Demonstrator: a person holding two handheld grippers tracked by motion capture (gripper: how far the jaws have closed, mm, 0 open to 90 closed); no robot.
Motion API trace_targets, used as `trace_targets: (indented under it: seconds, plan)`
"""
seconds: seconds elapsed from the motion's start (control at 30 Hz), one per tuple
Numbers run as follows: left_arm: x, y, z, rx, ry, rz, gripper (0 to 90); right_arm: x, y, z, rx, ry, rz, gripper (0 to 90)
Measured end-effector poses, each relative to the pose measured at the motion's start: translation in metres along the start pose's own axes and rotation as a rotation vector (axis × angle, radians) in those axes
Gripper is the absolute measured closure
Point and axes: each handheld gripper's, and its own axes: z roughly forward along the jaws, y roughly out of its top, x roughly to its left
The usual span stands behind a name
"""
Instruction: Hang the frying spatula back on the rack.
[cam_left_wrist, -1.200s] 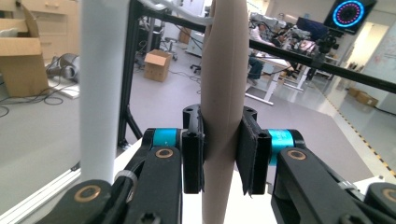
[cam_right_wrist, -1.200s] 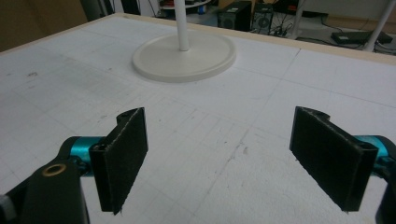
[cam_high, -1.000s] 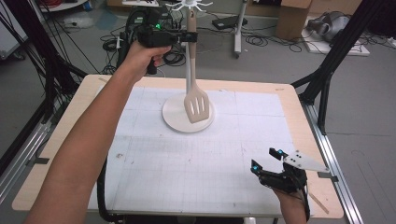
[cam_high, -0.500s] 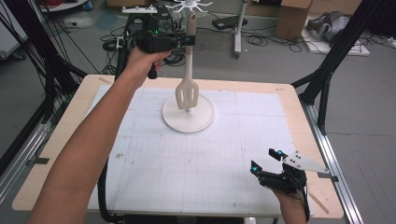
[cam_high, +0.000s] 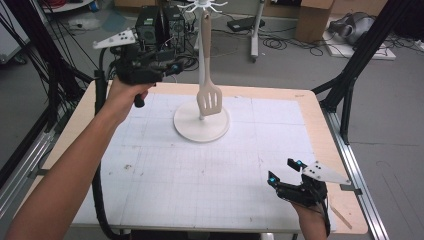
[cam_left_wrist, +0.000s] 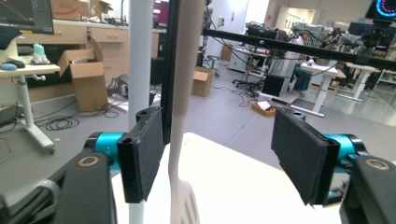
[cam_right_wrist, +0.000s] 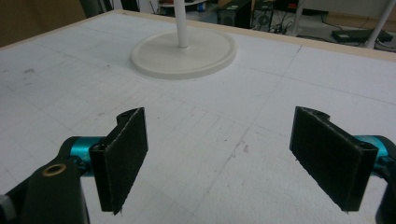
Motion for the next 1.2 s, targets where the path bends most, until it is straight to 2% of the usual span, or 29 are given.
trace_targets:
  seconds: [0.13, 0.2, 0.33, 0.47, 0.53, 0.7, 0.87, 0.93, 1.07, 1.2]
  plan:
    - [-0.007, -0.018, -0.026, -0.003, 0.024, 0.011, 22.5, -0.002, -0.002, 0.004, 0.009, -0.003, -0.001, 18.4]
    - [-0.008, -0.027, -0.040, 0.012, 0.043, 0.017, 15.7, -0.002, -0.003, 0.005, 0.013, -0.002, 0.000, 18.4]
    - [-0.011, -0.045, -0.067, 0.050, 0.041, 0.040, 15.9, -0.001, -0.003, 0.007, 0.012, -0.004, -0.004, 18.3]
    - [-0.015, -0.061, -0.095, 0.078, 0.073, 0.078, 15.9, -0.001, -0.004, 0.009, 0.018, -0.009, -0.007, 18.3]
    - [-0.019, -0.071, -0.109, 0.068, 0.090, 0.076, 15.9, -0.001, -0.005, 0.010, 0.023, -0.012, -0.006, 18.3]
    - [-0.025, -0.107, -0.139, 0.035, 0.171, 0.059, 16.7, 0.000, -0.008, 0.011, 0.029, -0.010, -0.007, 18.3]
    - [-0.029, -0.145, -0.154, 0.038, 0.261, 0.007, 17.0, 0.000, -0.011, 0.012, 0.026, -0.014, -0.025, 18.3]
    - [-0.032, -0.161, -0.157, 0.034, 0.295, -0.027, 17.0, 0.000, -0.012, 0.012, 0.021, -0.016, -0.029, 18.3]
    - [-0.036, -0.187, -0.162, 0.056, 0.363, -0.043, 17.4, -0.001, -0.014, 0.011, 0.018, -0.017, -0.022, 18.3]
    - [-0.041, -0.202, -0.165, 0.054, 0.394, -0.049, 18.3, -0.002, -0.016, 0.011, 0.011, -0.014, -0.021, 18.3]
